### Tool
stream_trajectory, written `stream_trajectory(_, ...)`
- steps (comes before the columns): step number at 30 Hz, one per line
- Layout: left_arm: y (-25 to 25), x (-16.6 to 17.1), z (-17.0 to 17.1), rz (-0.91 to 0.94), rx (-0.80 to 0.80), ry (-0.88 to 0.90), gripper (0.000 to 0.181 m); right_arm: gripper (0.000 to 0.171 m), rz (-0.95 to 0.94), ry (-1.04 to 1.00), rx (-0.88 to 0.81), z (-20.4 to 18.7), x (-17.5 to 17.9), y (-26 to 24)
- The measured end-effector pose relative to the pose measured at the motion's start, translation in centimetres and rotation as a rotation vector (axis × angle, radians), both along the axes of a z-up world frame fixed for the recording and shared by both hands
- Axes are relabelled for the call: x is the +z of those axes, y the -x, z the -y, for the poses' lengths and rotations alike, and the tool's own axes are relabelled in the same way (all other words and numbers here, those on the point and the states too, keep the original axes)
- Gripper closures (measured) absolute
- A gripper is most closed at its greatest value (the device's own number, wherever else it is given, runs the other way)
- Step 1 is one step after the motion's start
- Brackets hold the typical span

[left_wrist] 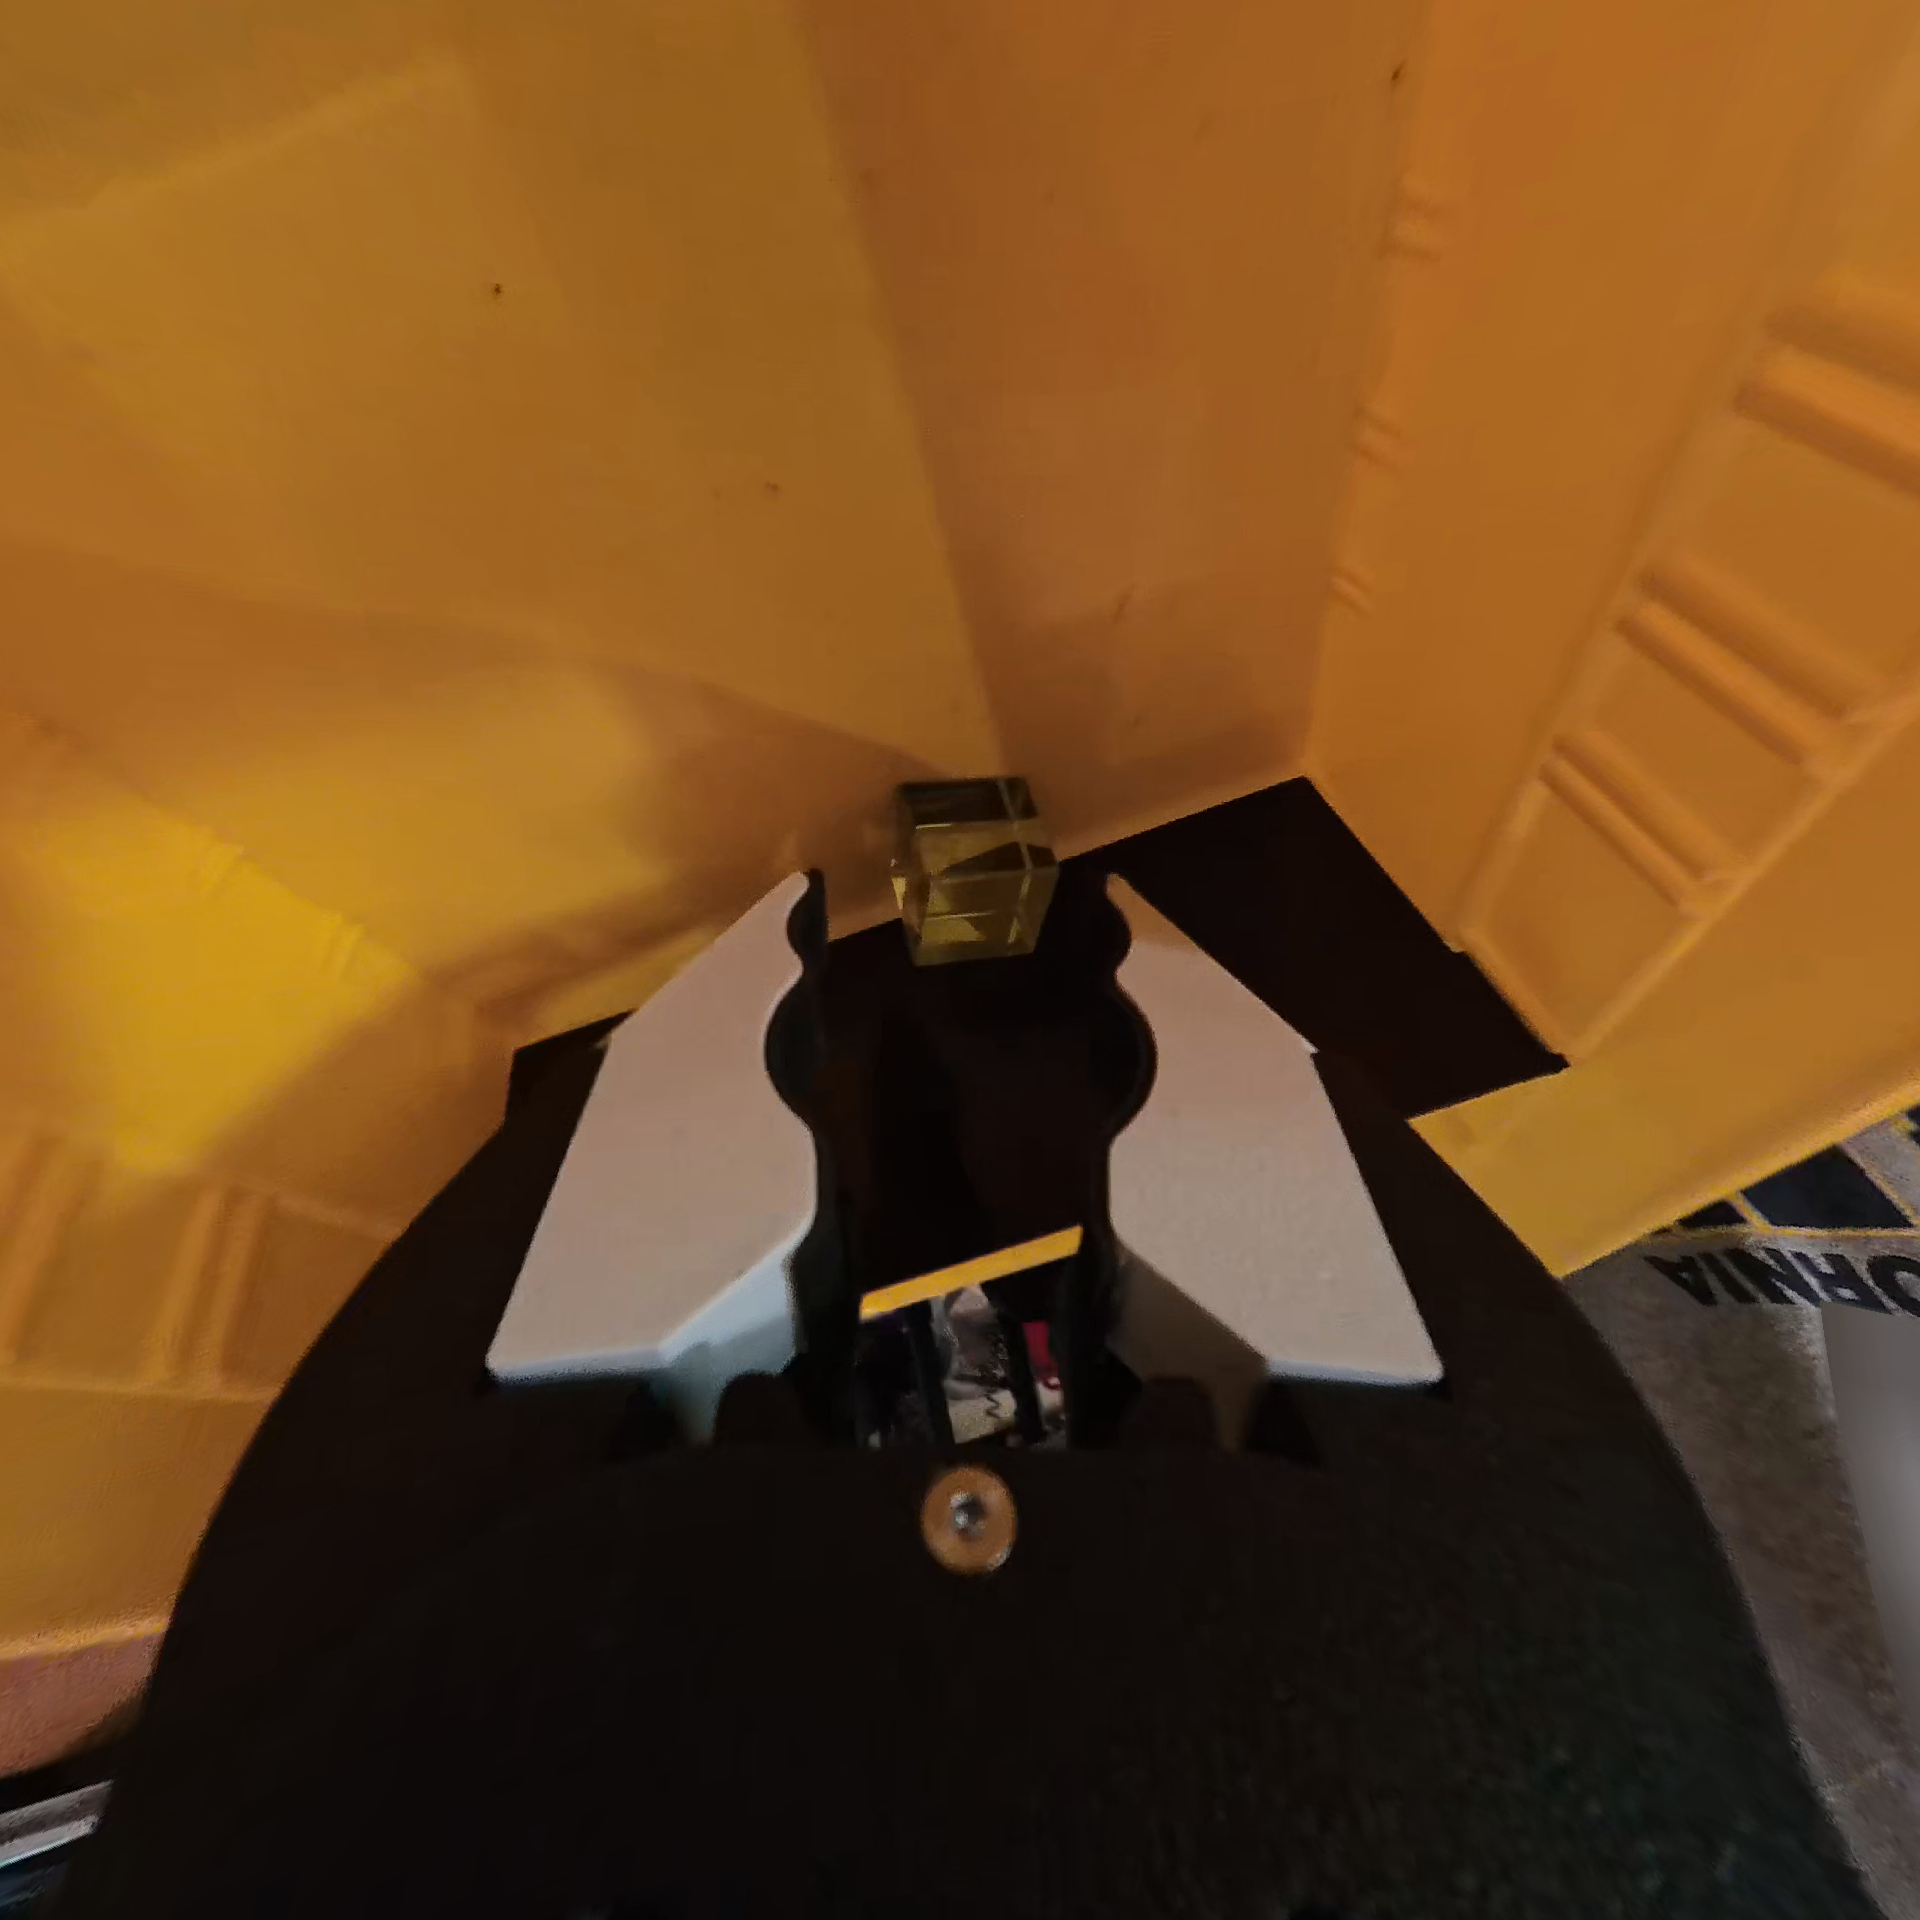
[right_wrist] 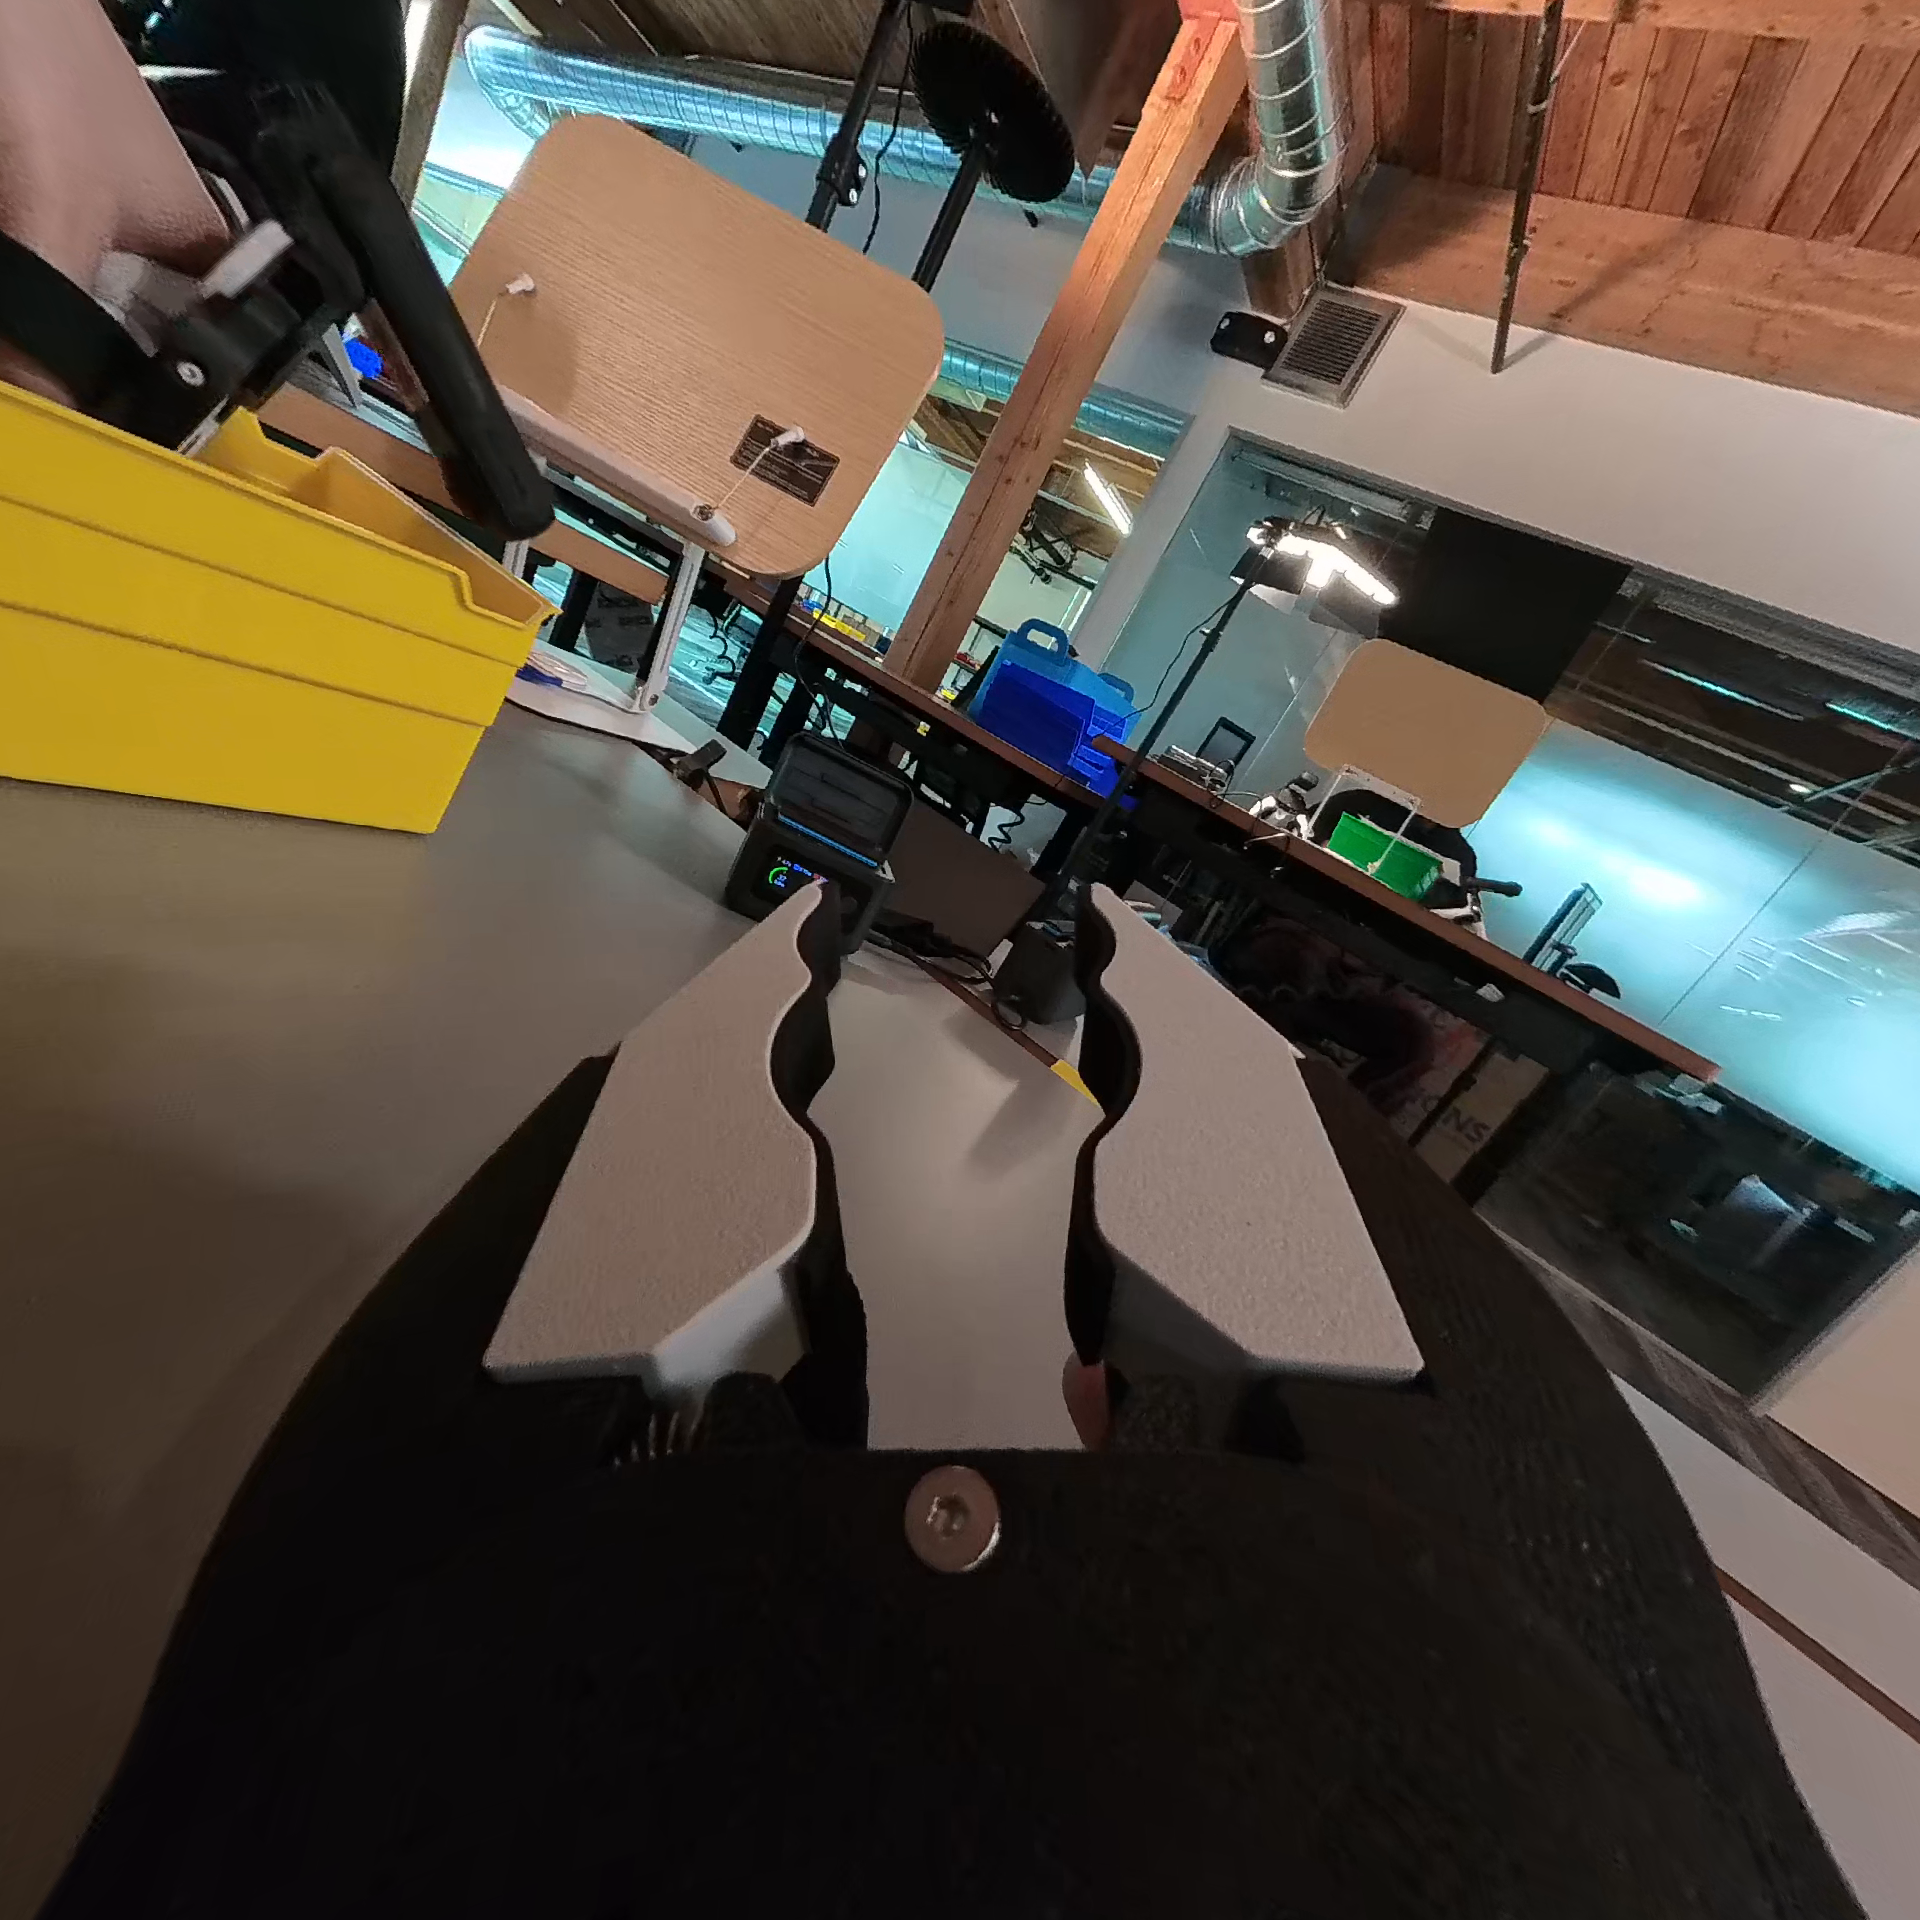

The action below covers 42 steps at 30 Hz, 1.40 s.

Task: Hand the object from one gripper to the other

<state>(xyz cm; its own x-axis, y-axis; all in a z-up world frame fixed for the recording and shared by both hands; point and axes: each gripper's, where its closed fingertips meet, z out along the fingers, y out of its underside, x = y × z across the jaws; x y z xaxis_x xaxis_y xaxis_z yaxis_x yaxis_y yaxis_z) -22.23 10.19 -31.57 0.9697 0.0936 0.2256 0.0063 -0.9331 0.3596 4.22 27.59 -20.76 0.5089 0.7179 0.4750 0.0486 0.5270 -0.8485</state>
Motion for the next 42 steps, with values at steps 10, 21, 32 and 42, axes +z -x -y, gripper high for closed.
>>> stream_trajectory(10,1.5,-0.9,-0.5,-0.079,-0.004,0.025,0.150,0.128,-0.003,0.005,0.002,0.0,0.0,0.0)
stream_trajectory(21,1.3,-0.4,0.0,-0.044,0.085,0.048,0.155,0.128,-0.001,-0.004,0.007,0.1,0.1,0.2)
stream_trajectory(32,-0.9,10.5,-10.2,-0.044,0.135,-0.777,0.156,0.128,-0.001,-0.010,0.017,0.3,0.1,0.4)
stream_trajectory(42,-25.1,20.9,-14.3,0.519,-0.037,-1.870,0.156,0.128,-0.048,-0.009,0.005,1.1,1.0,-2.4)
